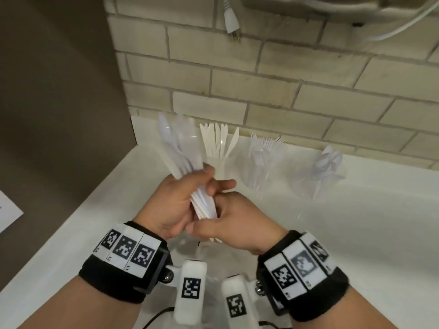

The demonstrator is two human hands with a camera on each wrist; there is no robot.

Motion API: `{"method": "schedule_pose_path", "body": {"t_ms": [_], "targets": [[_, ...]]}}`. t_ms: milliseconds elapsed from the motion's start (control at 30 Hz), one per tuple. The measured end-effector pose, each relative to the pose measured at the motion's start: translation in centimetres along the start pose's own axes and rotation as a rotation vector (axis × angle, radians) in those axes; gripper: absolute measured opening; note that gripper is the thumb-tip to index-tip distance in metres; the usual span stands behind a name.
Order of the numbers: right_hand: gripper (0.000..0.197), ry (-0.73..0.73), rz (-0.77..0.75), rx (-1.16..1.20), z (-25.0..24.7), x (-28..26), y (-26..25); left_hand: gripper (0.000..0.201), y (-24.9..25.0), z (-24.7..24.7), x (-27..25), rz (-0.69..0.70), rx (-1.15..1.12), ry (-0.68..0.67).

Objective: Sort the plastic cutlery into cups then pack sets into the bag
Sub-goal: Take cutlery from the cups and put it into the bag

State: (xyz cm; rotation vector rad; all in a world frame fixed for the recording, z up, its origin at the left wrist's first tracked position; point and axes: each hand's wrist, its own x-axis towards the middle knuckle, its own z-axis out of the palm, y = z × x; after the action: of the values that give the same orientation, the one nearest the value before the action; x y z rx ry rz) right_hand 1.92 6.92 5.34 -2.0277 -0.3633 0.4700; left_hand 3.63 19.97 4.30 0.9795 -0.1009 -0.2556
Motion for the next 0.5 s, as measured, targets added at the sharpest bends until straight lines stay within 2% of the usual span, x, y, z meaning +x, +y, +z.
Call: {"method": "schedule_pose_path", "body": {"t_ms": [33,100,200,267,367,433,500], "targets": [[0.021,0.042,-0.003,-0.096,-0.8,-0.2,-0.3,0.021,0.2,-0.6,0.1,0.006,-0.114,0.032],[0.027,0.201,-0.014,-0.064,-2.6,-0.2,-0.9,0.019,0.4,-1.9,0.2,0.003,-0.223,0.052],[0.019,0.355,-0.047,0.125,-3.8,0.7,-1.9,0.035,0.1,-3.1,-0.1,-0.117,-0.283,-0.077],[0.007,0.351,-0.100,0.127,-3.8,1.6,-2.4,0.030,-0.2,-3.3,-0.5,-0.211,-0.341,-0.211],[0.009,0.319,-0.133,0.141,-3.4,2.6,-2.7,0.024,-0.8,-3.2,-0.9,-0.276,-0.342,-0.313],[0.008,0.327,-0.123,0.162,-3.2,2.9,-2.6,0.028,-1.1,-3.1,-1.0,-0.277,-0.264,-0.287],[0.008,0.308,-0.109,0.188,-3.1,3.0,-2.2,0.030,-1.0,-2.8,-1.0,-0.254,-0.177,-0.200]]}}
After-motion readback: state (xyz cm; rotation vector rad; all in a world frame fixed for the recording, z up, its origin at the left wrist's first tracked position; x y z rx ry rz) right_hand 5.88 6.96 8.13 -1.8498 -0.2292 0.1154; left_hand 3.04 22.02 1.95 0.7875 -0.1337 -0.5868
